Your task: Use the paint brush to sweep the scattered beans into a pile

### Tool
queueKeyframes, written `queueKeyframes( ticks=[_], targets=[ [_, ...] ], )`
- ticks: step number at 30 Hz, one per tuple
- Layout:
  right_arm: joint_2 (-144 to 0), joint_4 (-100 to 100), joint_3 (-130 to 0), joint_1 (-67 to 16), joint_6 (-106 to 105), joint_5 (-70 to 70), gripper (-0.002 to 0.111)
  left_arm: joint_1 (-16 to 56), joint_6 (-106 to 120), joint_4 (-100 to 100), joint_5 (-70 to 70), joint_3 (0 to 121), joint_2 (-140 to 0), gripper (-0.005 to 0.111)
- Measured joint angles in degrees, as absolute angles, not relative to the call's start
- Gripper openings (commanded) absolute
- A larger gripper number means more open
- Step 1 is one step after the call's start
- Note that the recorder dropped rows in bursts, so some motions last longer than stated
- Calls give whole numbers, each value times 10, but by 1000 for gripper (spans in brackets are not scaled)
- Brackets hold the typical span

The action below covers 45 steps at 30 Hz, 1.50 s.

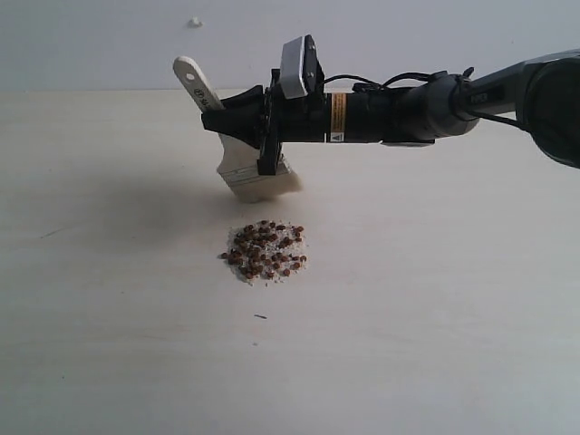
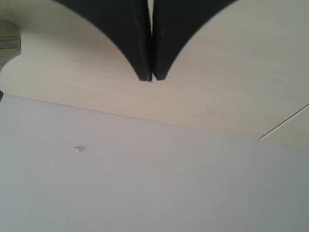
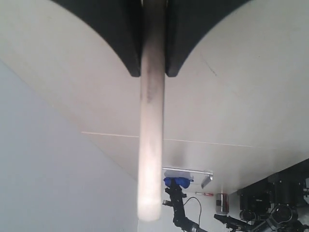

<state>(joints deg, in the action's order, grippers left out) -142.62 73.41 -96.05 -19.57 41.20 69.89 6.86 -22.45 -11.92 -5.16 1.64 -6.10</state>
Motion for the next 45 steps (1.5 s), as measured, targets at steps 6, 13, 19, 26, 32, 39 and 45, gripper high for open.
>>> queueKeyframes(
  ticks=[6, 13, 19, 26, 32, 39, 45],
  targets=[
    [-1426, 787, -961, -198, 464, 699, 0, 69, -225, -119, -52, 16, -61, 0],
    [-1420, 812, -961, -198, 487, 701, 0, 69, -225, -119, -52, 16, -61, 0],
    [-1386, 796, -961, -198, 420, 699, 0, 69, -225, -119, -52, 16, -61, 0],
    [-1398, 776, -961, -198, 396, 699, 0, 69, -225, -119, -52, 16, -61, 0],
    [-1410, 775, -961, -208, 391, 698, 0, 69, -225, -119, -52, 16, -61, 0],
    [-1410, 787, -961, -221, 425, 698, 0, 69, -225, -119, -52, 16, -61, 0],
    [-1410, 813, -961, -221, 456, 698, 0, 69, -225, -119, -52, 16, -61, 0]
  ],
)
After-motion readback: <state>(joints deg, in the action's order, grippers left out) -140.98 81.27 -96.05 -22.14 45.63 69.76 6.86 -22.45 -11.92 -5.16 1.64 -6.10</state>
